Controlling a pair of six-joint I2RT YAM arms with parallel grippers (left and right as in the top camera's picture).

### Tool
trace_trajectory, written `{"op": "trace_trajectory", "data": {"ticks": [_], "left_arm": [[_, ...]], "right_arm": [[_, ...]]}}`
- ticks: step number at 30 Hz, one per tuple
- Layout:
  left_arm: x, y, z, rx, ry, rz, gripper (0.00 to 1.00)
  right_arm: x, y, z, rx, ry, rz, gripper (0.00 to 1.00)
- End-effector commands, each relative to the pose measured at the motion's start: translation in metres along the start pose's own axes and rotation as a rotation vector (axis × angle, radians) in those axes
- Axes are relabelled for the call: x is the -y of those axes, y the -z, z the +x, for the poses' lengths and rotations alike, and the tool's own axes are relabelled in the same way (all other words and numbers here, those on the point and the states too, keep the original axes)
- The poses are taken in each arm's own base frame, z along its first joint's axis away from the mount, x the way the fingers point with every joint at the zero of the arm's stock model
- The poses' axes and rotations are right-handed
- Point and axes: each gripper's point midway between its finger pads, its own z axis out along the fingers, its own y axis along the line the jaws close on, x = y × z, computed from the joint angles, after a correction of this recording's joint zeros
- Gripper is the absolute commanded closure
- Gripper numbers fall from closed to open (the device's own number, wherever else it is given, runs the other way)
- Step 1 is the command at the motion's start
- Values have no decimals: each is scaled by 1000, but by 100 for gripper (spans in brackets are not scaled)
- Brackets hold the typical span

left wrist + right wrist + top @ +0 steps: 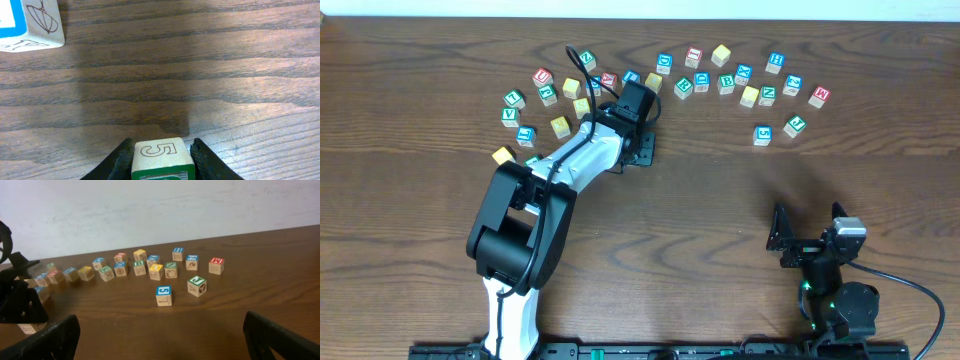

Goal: Spell out ROBOT
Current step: 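Lower the green R block onto the table and open the left gripper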

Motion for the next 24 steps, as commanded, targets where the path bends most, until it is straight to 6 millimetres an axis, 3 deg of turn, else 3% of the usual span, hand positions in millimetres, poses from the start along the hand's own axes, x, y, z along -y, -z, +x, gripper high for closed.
{"op": "trace_trajectory", "data": {"ticks": [1,16,24], "left_arm": [[-1,-4,3,-9,-21,-8,55],[-4,0,4,-19,60,-14,52],[1,32,-15,23,96,0,52]], "right_arm": [[1,0,1,2,14,0,1],[1,0,1,2,14,0,1],[1,0,1,1,14,0,1]]}}
